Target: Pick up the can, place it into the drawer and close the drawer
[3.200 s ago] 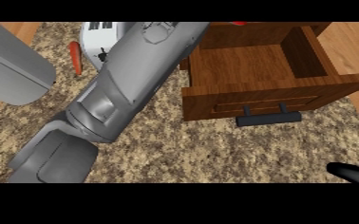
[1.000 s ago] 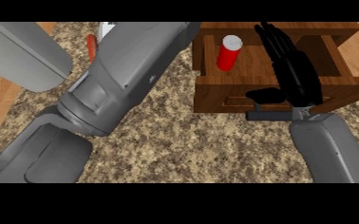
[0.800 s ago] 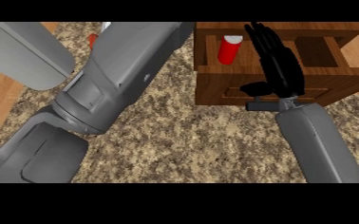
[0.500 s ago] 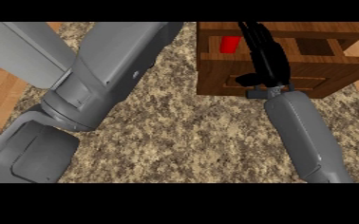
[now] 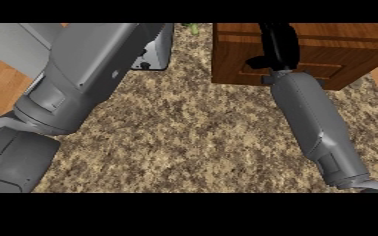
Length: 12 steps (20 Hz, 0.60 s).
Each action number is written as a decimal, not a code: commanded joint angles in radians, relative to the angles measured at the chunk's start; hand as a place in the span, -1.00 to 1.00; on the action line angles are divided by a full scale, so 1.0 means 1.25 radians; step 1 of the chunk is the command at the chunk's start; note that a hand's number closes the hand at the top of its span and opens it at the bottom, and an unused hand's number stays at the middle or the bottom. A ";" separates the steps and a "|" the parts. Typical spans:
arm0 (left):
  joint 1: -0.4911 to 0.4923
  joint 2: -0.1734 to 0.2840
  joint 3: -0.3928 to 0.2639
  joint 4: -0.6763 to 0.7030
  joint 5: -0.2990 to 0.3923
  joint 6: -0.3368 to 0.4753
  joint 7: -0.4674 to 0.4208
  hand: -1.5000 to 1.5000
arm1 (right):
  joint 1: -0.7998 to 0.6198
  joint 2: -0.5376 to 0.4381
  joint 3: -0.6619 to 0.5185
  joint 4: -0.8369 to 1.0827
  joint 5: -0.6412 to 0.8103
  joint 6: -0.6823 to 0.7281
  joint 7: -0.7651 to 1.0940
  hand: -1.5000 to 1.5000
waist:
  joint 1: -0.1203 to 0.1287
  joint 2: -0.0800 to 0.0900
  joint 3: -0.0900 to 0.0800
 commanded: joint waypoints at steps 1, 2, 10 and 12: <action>0.027 0.029 -0.003 -0.049 -0.008 -0.008 0.028 -1.00 | -0.088 0.011 -0.022 0.115 0.027 -0.068 0.013 -1.00 | 0.008 0.001 0.000; 0.049 0.018 -0.014 -0.075 -0.012 -0.004 0.027 -1.00 | -0.088 -0.008 -0.035 0.133 0.013 -0.079 -0.023 -1.00 | 0.017 0.001 0.000; 0.106 0.055 -0.030 -0.158 -0.026 -0.015 0.058 -1.00 | -0.229 -0.017 -0.059 0.246 0.034 -0.091 0.016 -1.00 | 0.046 0.010 0.000; 0.126 0.081 -0.021 -0.185 -0.019 -0.028 0.077 -1.00 | -0.230 -0.013 -0.069 0.249 0.015 -0.098 -0.025 -1.00 | 0.033 0.006 0.000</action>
